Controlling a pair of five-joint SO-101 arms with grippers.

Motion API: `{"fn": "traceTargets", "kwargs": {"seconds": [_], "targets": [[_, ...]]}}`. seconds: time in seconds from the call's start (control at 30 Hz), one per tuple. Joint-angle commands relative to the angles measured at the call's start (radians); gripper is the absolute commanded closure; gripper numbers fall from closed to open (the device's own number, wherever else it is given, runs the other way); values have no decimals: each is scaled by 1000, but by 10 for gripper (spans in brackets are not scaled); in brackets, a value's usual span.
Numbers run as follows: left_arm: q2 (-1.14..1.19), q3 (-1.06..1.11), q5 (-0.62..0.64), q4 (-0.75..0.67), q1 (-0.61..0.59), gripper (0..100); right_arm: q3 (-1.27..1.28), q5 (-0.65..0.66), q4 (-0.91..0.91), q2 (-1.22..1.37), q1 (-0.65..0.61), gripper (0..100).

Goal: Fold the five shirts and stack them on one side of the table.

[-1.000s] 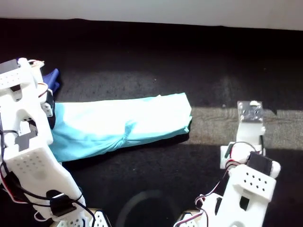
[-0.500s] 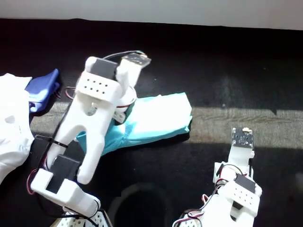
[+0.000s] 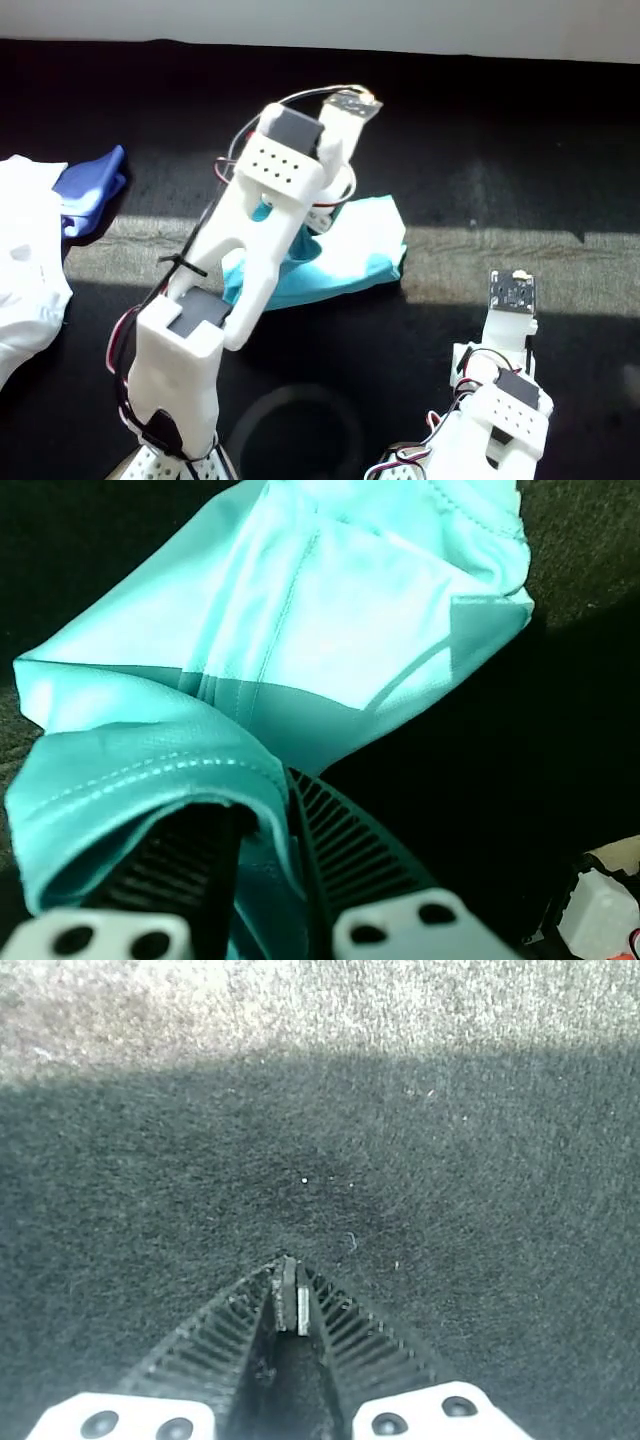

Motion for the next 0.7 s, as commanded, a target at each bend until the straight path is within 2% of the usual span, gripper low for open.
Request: {"fn": "traceTargets", "kwargs": {"seconds": [0.0, 0.23, 0.5, 0.67], "targets": [[51, -148, 6, -6, 61, 990, 27, 5, -21, 1, 15, 992], [236, -331, 6, -12, 124, 990, 25, 5, -19, 1, 12, 992], [447, -638, 6, -12, 128, 987, 25, 5, -18, 1, 12, 992], [545, -756, 6, -12, 130, 986, 27, 5, -18, 1, 12, 992]]}}
